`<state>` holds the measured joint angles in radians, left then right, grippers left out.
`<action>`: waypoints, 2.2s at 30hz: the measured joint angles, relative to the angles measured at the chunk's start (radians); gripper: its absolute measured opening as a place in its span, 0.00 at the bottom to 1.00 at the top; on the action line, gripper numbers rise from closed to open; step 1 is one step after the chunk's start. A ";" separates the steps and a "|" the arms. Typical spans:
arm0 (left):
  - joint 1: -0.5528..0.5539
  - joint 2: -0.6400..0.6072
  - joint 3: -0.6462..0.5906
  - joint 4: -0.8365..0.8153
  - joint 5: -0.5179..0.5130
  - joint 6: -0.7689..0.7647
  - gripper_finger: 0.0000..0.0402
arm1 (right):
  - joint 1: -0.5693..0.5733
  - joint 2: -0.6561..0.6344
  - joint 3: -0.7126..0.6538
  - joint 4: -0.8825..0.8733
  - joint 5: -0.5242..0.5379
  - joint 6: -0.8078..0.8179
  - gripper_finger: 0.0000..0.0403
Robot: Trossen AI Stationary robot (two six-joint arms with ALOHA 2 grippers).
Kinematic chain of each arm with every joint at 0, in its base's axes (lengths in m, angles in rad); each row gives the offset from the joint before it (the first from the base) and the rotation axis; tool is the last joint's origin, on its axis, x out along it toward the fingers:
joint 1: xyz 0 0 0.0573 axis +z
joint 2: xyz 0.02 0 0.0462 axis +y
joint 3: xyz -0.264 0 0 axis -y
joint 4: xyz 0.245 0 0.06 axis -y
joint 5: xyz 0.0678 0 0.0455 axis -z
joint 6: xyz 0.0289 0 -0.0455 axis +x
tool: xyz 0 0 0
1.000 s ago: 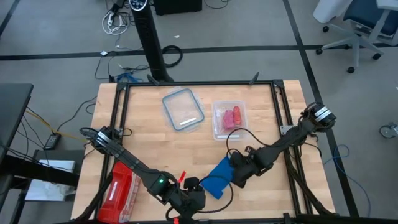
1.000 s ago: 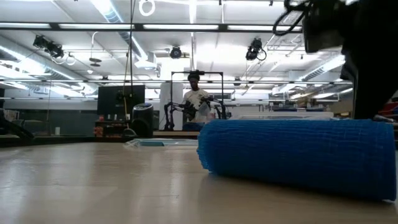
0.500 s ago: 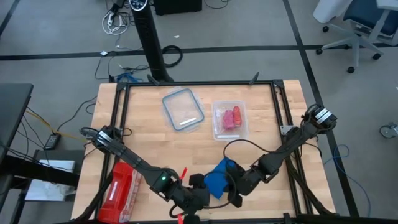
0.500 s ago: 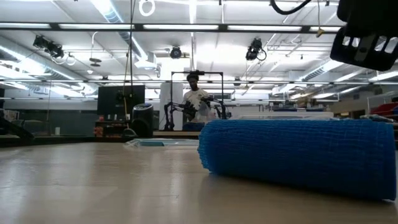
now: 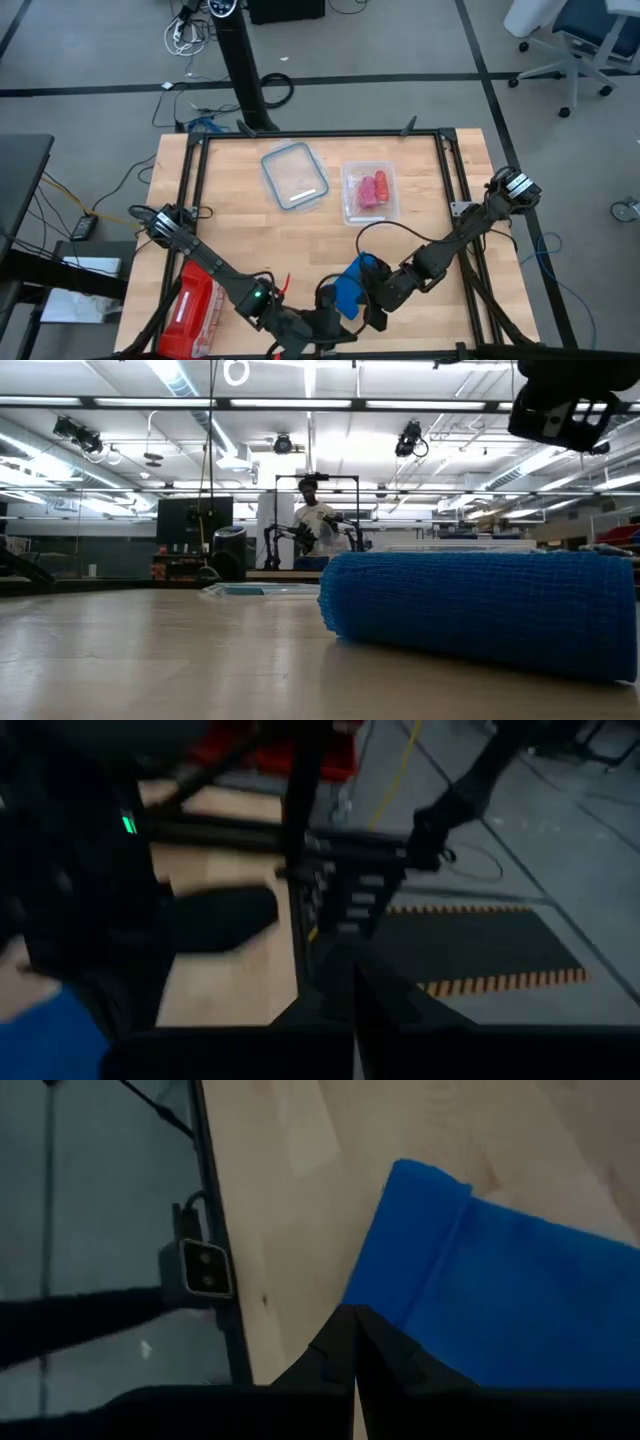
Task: Roll bandage
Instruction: Roll the blue bandage
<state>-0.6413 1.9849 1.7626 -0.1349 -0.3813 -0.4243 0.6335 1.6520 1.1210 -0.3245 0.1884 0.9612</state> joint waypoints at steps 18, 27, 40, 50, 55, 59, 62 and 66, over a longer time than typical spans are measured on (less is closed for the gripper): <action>0.038 -0.138 0.000 0.362 0.204 0.211 0.00 | -0.004 -0.003 0.275 -0.355 0.017 -0.174 0.00; 0.038 -0.137 0.000 0.378 0.406 0.166 0.00 | 0.010 -0.003 0.275 -0.463 -0.050 -0.120 0.00; 0.038 -0.381 0.002 0.085 0.247 0.288 0.00 | 0.025 -0.003 0.275 -0.493 -0.074 -0.021 0.01; -0.004 -0.439 -0.003 -0.085 0.262 0.294 0.00 | 0.019 -0.003 0.275 -0.458 -0.015 0.000 0.01; -0.014 -0.469 -0.143 0.119 0.313 0.293 0.00 | 0.017 -0.003 0.275 -0.457 -0.008 0.033 0.00; -0.015 -0.523 -0.355 0.375 0.309 0.251 0.00 | 0.016 -0.003 0.275 -0.450 -0.008 0.059 0.01; -0.016 -0.574 -0.530 0.505 0.254 0.186 0.00 | 0.015 -0.003 0.275 -0.427 -0.020 0.046 0.00; -0.015 -0.606 -0.726 0.567 0.149 0.055 0.00 | 0.005 -0.003 0.275 -0.391 -0.046 0.026 0.01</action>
<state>-0.6567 1.3786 1.0368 0.4324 -0.2327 -0.3695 0.6389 1.6489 1.3958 -0.7153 0.1428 0.9876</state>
